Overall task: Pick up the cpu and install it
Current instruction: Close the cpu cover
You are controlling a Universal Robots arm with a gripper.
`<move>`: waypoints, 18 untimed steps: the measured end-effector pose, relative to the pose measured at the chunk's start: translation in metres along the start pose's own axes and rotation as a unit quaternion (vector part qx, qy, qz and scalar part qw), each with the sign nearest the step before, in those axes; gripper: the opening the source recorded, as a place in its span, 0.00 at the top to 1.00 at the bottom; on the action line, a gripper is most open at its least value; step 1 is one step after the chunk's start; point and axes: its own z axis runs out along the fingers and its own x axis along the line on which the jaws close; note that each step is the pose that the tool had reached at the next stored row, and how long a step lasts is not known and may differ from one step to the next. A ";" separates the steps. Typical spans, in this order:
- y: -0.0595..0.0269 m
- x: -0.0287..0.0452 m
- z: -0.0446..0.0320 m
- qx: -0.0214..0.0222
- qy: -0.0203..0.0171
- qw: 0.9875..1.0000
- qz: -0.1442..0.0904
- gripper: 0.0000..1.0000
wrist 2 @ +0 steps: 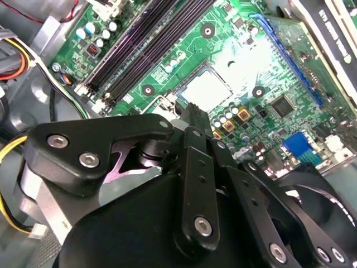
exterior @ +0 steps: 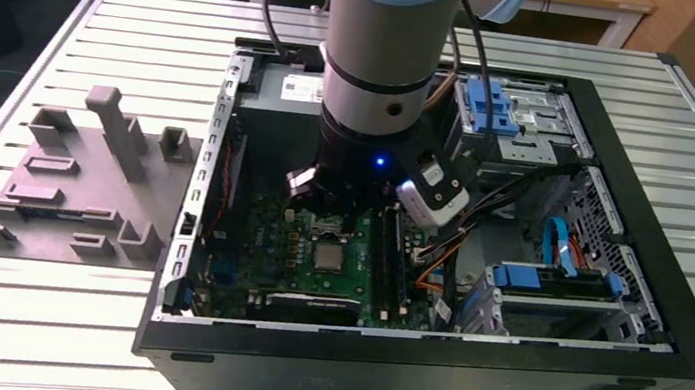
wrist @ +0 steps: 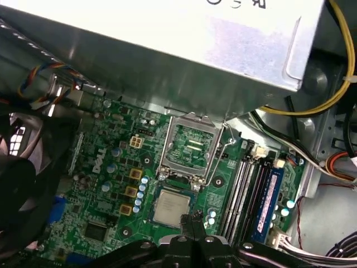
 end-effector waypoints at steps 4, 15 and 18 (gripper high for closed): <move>0.0000 -0.0001 0.0012 0.000 0.001 0.999 -0.035 0.89; -0.0002 -0.0006 0.0062 -0.039 -0.011 0.995 -0.088 0.89; -0.0003 -0.0006 0.0094 -0.039 -0.009 0.993 -0.115 0.89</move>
